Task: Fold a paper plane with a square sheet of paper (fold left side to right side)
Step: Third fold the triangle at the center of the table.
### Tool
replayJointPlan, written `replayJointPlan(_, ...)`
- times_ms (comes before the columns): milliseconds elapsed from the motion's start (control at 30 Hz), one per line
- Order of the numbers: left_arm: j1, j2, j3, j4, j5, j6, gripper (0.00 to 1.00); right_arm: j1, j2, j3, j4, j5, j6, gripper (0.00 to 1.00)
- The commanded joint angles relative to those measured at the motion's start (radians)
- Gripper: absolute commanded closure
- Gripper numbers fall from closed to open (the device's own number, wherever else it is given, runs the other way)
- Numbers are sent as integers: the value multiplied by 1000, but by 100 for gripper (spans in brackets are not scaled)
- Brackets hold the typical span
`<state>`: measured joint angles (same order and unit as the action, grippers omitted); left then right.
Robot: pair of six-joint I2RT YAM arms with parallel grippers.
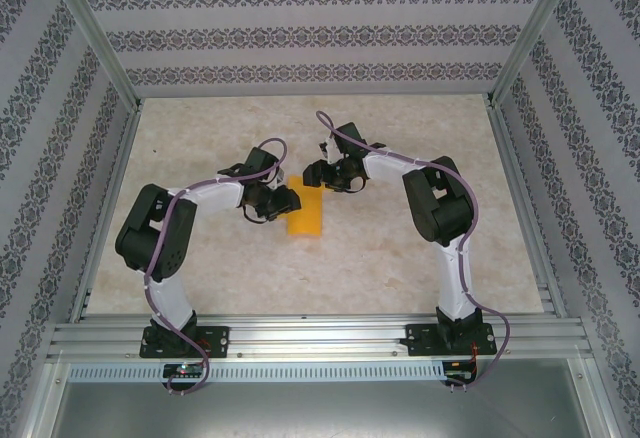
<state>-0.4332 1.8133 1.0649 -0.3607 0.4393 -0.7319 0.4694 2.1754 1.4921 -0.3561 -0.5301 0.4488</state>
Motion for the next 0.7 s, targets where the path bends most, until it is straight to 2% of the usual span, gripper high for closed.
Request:
replayJointPlan(0, -7, -47, -11, 8, -11, -5, 60, -13, 43, -13, 19, 44, -30, 39)
replayJointPlan(667, -8, -92, -39, 4, -6, -19, 58, -12, 47, -13, 24, 46, -31, 39)
